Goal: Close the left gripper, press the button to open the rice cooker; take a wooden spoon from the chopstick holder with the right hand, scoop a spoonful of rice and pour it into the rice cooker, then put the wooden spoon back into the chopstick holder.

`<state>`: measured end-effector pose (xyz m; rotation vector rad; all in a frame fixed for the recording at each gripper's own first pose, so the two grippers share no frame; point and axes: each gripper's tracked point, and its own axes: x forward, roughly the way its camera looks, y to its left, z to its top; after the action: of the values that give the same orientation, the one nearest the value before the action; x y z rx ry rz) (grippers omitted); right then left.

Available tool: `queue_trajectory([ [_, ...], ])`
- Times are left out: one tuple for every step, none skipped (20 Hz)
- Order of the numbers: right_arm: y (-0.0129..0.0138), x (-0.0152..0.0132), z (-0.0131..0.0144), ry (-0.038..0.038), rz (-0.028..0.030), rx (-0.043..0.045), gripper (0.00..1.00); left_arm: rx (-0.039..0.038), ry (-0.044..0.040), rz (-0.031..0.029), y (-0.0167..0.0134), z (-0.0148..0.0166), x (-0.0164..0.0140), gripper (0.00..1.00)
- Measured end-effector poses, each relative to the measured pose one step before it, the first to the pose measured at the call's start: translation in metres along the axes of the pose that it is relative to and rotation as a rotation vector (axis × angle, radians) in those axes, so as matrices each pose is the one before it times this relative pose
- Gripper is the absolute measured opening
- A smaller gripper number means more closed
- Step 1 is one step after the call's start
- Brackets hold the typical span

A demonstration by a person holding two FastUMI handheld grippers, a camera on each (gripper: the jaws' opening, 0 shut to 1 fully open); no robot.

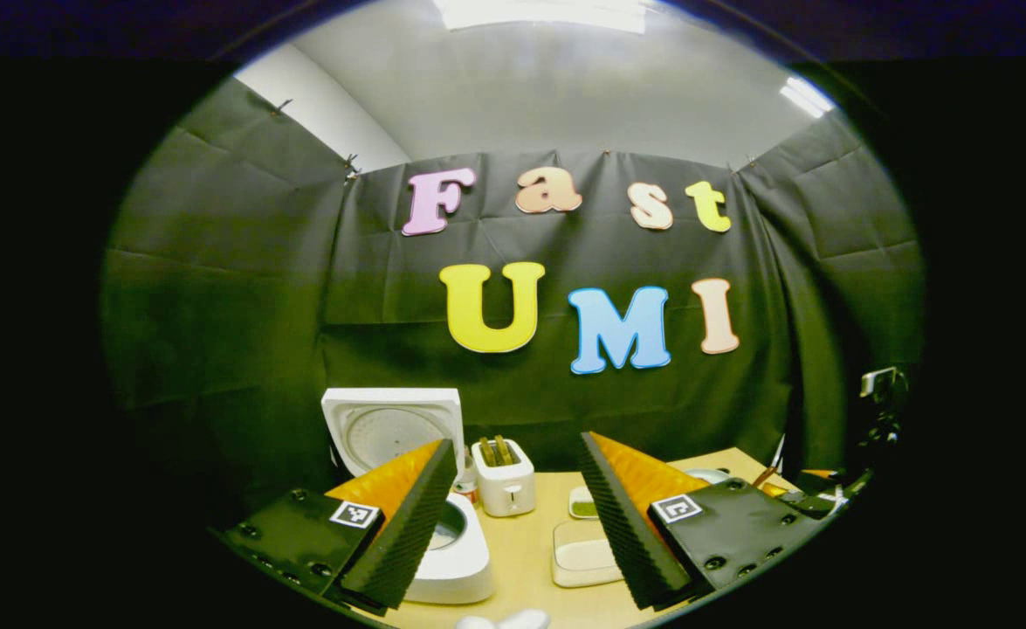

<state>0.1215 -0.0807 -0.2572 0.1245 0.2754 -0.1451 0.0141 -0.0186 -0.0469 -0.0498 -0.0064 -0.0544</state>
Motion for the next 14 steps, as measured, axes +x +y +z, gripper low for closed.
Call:
queue_trajectory([
  [-0.00338,0.01503,-0.00689,0.00739,-0.00975,0.00039,0.97,-0.00432,0.00825,-0.0041,-0.00297,-0.00236,-0.00198,0.99],
  [-0.00409,0.01759,-0.00867,0.0111,-0.01234,-0.01524,0.98,-0.00697,0.0083,0.00117,-0.0006,-0.00264,-0.00098,0.99],
  [-0.0033,0.01362,-0.00385,0.00586,-0.00619,-0.01252,0.99,-0.00929,0.00928,0.00152,-0.00128,-0.00167,0.00037,0.99],
  [-0.00263,0.01287,-0.00319,0.00133,-0.00031,-0.00464,0.99,-0.00395,0.00847,0.00129,-0.00088,-0.00176,0.00016,0.99],
  [-0.00171,0.01221,-0.00059,-0.00531,0.00028,0.00539,0.99,0.00093,0.0046,0.0087,0.00182,-0.00153,0.00018,0.98],
  [-0.00382,0.01586,-0.00437,0.00988,-0.0072,0.0087,0.99,0.00307,0.00631,0.00582,0.00094,-0.00164,0.00122,0.98],
  [-0.00351,0.01464,-0.00447,0.01606,-0.00859,0.01262,0.99,0.00249,0.00578,0.00487,-0.00014,-0.00177,0.00219,0.97],
  [-0.00065,0.01143,-0.00383,0.00954,0.00404,0.01632,0.99,0.004,0.0036,0.00429,0.00007,-0.00056,0.00118,0.99],
  [-0.00117,0.01085,0.00113,-0.00601,-0.00059,0.01435,0.99,0.00748,0.00313,0.00569,0.00049,-0.00305,0.00022,0.98],
  [-0.0019,0.01103,0.00197,-0.00465,-0.0079,0.01395,0.99,0.00864,0.00299,0.00731,0.00157,-0.00167,0.00089,0.99],
  [-0.00273,0.00915,0.00046,0.00577,-0.00473,0.0135,0.99,0.00646,0.00415,0.00454,0.00019,-0.00275,0.00221,0.99],
  [-0.0014,0.00904,0.00133,-0.0039,-0.00267,0.01502,0.99,0.00453,0.0034,0.00556,0.00019,-0.00101,0.00172,0.99],
  [-0.00117,0.00583,0.0018,-0.00163,-0.00129,0.00853,0.99,0.00281,0.00353,0.00589,0.00113,-0.00197,0.00236,0.99],
  [-0.0001,0.00681,-0.00114,0.00271,0.00469,0.00772,0.99,0.00038,0.00466,0.00084,-0.00039,-0.00126,0.00178,0.97],
])
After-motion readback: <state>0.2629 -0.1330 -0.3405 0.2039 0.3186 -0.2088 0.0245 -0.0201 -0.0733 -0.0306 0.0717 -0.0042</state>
